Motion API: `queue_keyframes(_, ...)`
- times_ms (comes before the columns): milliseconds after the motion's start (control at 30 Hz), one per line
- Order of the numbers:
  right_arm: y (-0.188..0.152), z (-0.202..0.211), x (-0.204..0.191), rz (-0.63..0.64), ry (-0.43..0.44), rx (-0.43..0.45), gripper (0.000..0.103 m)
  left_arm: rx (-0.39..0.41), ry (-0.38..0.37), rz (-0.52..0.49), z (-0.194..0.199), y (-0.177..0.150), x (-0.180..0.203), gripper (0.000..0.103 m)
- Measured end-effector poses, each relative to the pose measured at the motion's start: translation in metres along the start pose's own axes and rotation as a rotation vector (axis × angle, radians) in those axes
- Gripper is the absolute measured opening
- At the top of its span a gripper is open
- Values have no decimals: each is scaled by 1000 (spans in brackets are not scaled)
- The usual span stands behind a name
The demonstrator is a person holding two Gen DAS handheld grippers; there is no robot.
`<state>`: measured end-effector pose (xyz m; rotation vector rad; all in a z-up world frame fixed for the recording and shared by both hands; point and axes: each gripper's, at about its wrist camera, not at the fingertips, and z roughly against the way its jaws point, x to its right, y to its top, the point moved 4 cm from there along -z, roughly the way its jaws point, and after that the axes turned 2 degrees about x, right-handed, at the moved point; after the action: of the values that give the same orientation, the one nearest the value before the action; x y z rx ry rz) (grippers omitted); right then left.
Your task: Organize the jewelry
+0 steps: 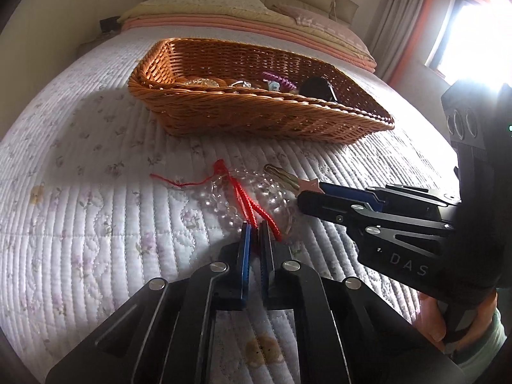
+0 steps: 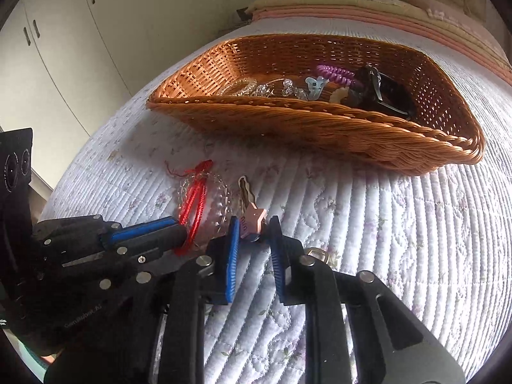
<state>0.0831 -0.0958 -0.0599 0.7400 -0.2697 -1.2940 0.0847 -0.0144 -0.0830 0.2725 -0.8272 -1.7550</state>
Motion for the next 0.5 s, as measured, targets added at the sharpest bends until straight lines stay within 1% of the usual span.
queue_keyframes(67, -1, 4, 3, -14, -2, 10, 16, 7, 4, -5, 1, 0, 0, 3)
queue_keyframes(133, -3, 10, 6, -28, -7, 22, 16, 16, -9, -8, 6, -1, 1, 3)
queue_keyframes(200, -7, 17, 9, -41, -13, 33, 16, 33, -46, -9, 14, -1, 2, 3)
queue_keyframes(300, -11, 25, 14, -59, -29, 50, 16, 79, -131, -3, 34, -1, 1, 3)
queue_keyframes(333, -13, 28, 15, -63, -34, 54, 16, 83, -146, -3, 38, -1, 0, 3)
queue_keyframes(367, -15, 31, 16, -68, -36, 55, 16, 85, -169, -2, 43, -2, 0, 3)
queue_keyframes(400, -17, 33, 17, -74, -36, 54, 16, 85, -211, 1, 49, -4, -1, 3)
queue_keyframes(500, -22, 36, 17, -92, -33, 42, 16, 57, -261, 16, 58, -11, -6, 3)
